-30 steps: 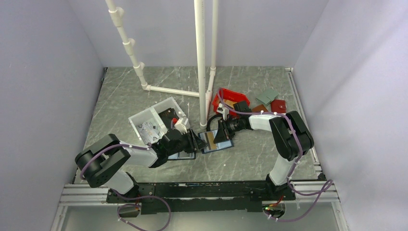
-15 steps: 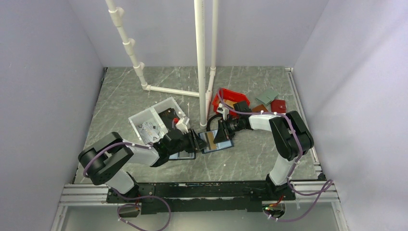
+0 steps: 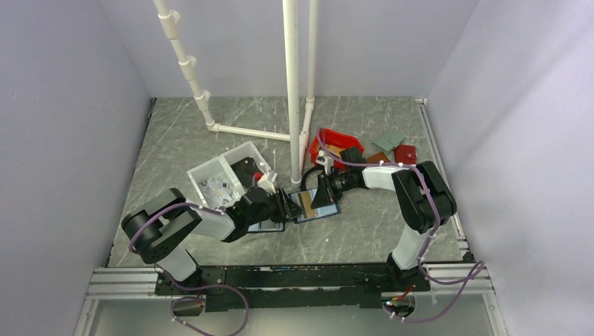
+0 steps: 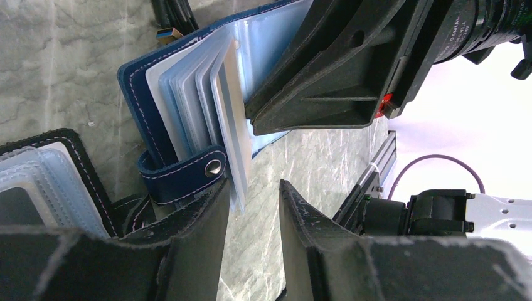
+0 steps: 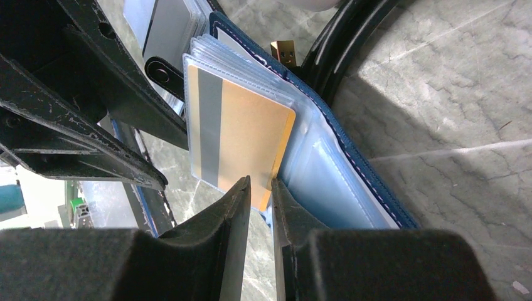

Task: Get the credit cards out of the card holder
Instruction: Pick up the card holder from the center of the board.

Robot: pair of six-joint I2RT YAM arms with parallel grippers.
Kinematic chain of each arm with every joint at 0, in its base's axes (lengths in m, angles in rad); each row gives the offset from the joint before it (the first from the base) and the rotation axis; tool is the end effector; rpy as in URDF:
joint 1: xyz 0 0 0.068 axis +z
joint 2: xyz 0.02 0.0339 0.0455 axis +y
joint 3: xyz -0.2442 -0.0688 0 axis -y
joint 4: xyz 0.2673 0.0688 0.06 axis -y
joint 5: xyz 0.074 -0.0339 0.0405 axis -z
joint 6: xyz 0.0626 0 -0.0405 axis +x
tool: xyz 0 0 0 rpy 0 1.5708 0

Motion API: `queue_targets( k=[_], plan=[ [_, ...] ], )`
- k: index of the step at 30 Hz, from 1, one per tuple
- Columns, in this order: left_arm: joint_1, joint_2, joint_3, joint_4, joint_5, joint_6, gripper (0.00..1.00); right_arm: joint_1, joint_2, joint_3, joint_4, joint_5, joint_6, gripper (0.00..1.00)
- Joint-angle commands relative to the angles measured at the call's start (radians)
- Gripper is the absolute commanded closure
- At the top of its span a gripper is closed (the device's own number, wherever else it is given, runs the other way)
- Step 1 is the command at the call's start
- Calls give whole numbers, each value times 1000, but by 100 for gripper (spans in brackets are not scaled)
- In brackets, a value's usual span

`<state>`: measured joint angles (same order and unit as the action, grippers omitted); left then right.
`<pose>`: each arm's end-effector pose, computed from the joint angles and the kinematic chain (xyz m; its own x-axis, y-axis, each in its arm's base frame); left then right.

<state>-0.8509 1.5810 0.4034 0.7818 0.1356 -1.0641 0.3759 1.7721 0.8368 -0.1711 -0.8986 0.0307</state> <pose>0.1953 -0.2355 0.0813 -0.8466 -0.3485 -0.4022 0.1792 0.5250 -0.8320 0.2856 0.1654 0.0723 -0.8483 -0.3142 -0.4262 -0.5288 0.4604 0.7130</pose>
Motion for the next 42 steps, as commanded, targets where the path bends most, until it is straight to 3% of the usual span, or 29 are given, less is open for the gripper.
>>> queue_targets(
  k=[1, 7, 11, 16, 20, 24, 30, 42],
  plan=[
    [1, 12, 39, 37, 10, -10, 60, 0, 20, 23, 0, 34, -6, 78],
    [3, 51, 80, -23, 0, -47, 62, -1, 21, 25, -2, 27, -9, 78],
    [9, 70, 103, -58, -17, -61, 74, 0, 21, 27, -5, 23, -12, 77],
    [19, 81, 123, -97, -38, -54, 77, 0, 17, 30, -9, 18, -15, 75],
    [30, 97, 115, -55, -27, -39, 85, -2, 9, 37, -17, 8, -21, 74],
    [38, 120, 89, 38, 0, -17, 100, -9, -22, 48, -33, -7, -51, 72],
    [43, 133, 54, 170, 22, -1, 100, -23, -39, 50, -40, -18, -61, 71],
    [53, 146, 112, 89, 25, -20, 80, -33, -24, 46, -36, -20, -46, 71]
  ],
)
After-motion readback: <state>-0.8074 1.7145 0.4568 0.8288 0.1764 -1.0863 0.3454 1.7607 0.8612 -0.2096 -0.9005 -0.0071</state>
